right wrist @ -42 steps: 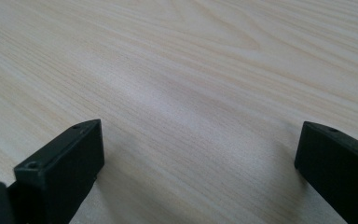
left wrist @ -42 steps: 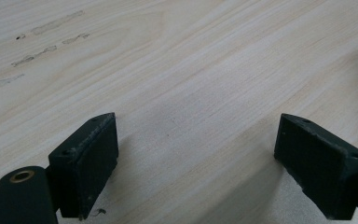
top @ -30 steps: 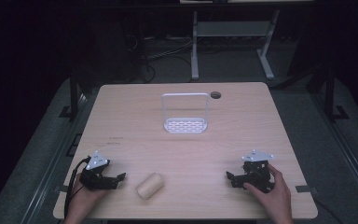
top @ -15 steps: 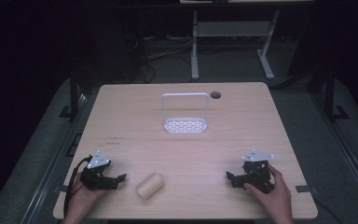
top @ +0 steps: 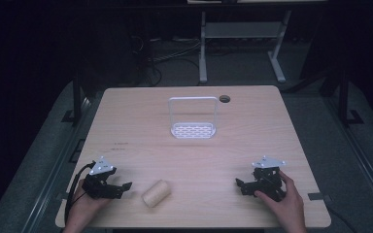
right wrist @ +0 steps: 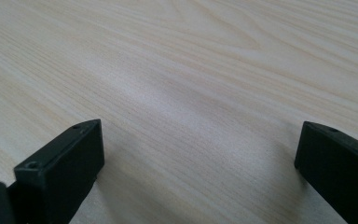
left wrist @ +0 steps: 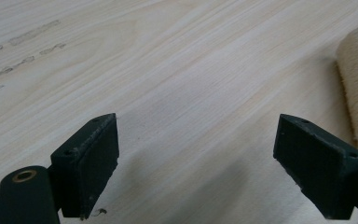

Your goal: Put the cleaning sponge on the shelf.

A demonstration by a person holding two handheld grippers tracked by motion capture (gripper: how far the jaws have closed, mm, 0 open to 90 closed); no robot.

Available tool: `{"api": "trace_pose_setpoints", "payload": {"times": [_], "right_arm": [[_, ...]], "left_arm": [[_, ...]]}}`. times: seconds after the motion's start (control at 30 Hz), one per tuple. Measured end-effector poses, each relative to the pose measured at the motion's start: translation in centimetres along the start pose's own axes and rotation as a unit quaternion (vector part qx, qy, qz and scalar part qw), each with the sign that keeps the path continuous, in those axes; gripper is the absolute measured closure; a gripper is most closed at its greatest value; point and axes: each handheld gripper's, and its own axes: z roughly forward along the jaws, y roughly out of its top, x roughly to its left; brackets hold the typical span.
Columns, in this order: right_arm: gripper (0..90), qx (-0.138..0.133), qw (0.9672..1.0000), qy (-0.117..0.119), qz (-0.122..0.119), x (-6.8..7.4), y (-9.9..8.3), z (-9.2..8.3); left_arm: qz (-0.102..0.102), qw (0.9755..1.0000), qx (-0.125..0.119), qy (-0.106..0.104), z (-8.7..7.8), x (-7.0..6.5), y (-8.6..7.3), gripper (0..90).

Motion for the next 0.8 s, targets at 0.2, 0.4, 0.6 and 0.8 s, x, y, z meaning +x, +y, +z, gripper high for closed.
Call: {"api": "trace_pose_setpoints", "payload": {"times": [0.2,0.4,0.6,0.8], "right_arm": [[1.0,0.0,1.0,0.0,0.0,0.0,0.0,0.0],[1.0,0.0,1.0,0.0,0.0,0.0,0.0,0.0],[1.0,0.0,1.0,0.0,0.0,0.0,0.0,0.0],[1.0,0.0,1.0,0.0,0.0,0.0,0.0,0.0]], "left_arm": [[-0.003,1.0,-0.002,-0.008,-0.3,-0.4,0.4,14.0],[-0.005,0.9999,-0.002,-0.016,-0.7,-0.6,0.9,14.2],[-0.005,0.9997,-0.001,-0.023,-0.8,-1.0,1.3,14.2],[-0.001,0.9995,-0.001,-0.032,-0.8,-1.4,1.7,14.2]]}}
